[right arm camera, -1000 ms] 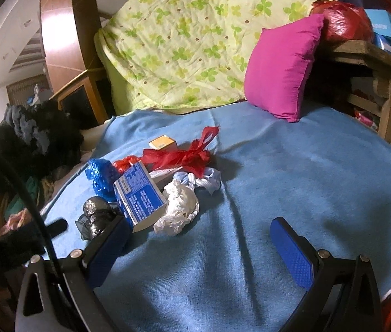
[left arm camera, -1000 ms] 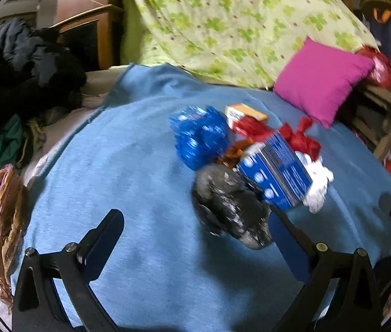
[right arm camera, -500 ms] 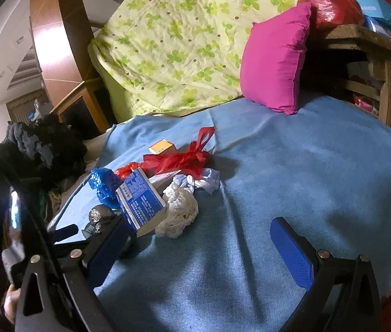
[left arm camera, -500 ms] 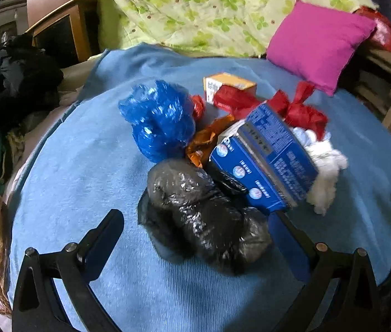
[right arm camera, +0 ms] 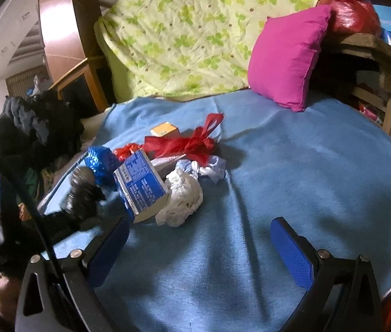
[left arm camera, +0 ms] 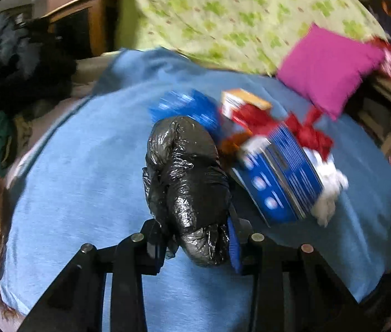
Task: Collect trash
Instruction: 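Grasp the blue-and-white medicine box with the right tool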
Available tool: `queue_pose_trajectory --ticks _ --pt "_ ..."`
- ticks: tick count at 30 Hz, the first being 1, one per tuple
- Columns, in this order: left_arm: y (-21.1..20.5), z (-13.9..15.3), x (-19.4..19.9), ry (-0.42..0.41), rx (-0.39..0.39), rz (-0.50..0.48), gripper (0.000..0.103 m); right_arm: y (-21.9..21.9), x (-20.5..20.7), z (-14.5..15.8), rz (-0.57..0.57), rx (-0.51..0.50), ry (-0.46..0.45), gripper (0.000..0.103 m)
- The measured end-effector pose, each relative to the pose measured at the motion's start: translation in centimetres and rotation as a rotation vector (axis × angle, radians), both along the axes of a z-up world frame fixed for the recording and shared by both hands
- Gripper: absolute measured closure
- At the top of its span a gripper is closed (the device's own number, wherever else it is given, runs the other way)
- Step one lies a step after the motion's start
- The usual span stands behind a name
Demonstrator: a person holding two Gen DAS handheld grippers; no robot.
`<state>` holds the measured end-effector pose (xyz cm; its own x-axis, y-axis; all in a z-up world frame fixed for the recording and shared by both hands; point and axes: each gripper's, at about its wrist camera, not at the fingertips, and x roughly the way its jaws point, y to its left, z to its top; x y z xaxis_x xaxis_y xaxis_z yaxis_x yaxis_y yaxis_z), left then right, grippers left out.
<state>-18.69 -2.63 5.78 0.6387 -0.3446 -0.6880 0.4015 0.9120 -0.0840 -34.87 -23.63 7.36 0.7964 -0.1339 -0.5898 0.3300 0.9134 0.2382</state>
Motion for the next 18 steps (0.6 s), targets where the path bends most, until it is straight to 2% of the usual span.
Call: queue_pose_trajectory --ticks 3,7,13,18 --pt "1.4 0.2 0.8 0.006 -0.029 0.068 0.065 -0.3 1.5 -0.1 0.014 0.024 0.044 0.000" --pt "2.2 -0.1 1.7 0.047 -0.059 0.099 0.065 -0.1 3.8 0.3 0.056 0.035 0.081 0.000" --pt "3.0 0.0 1.9 0.045 -0.083 0.136 0.065 3.5 8.9 1.7 0.280 -0.088 0.122 0.000" --pt "3.6 -0.4 2.4 0.071 -0.092 0.171 0.065 6.1 12.7 0.8 0.365 -0.233 0.186 0.000"
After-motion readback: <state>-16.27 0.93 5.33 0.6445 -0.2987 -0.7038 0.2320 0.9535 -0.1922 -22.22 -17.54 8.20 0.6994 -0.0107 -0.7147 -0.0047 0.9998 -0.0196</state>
